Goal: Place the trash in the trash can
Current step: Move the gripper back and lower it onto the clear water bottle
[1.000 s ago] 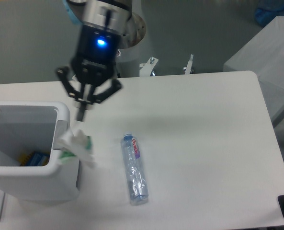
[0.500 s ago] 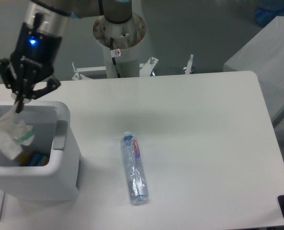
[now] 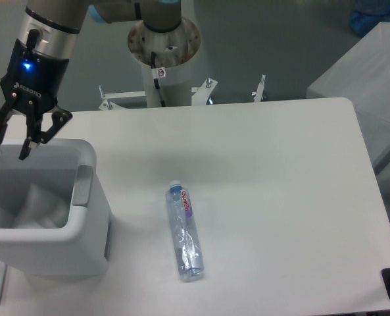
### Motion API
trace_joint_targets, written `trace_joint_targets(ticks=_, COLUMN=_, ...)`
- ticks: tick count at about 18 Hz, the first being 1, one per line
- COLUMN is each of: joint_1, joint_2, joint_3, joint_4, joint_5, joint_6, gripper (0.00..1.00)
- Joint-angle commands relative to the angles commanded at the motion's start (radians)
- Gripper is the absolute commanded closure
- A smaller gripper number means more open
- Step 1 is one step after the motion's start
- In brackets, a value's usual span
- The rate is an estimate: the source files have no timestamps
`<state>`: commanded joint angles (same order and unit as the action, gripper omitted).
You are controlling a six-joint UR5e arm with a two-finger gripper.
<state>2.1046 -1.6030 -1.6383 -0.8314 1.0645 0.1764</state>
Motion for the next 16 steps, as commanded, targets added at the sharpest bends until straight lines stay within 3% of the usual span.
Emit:
trace_joint_targets(ticks=2, joint_1=0.037, joint_2=-0.002, joint_3=0.002, joint_4=0.002, joint_5=0.009, joint_6=-0.002, gripper=0.09)
trace_joint_targets(ticks=5, joint_1=0.152, joint_2=-0.014, joint_3=-0.023, joint_4=-0.008, joint_5=0.018, joint_6=-0.015, gripper=0.01)
trace_joint_targets(ticks=8, joint_1=0.261, joint_2=-0.024, joint_3=-0.043, joint_4=-0.008, joint_5=0.022, joint_6=-0.02, gripper=0.01)
trace_joint_targets(ticks=12, joint_1=0.331, joint_2=-0.109, joint_3=-0.043, joint_4=-0.003, joint_5=0.078, joint_6=-0.086, gripper=0.0)
trace_joint_targets(ticks=16, joint_1=0.334, joint_2=-0.219, joint_3=-0.012, joint_4=0.006, joint_5=0.219, joint_6=-0.086, gripper=0.0)
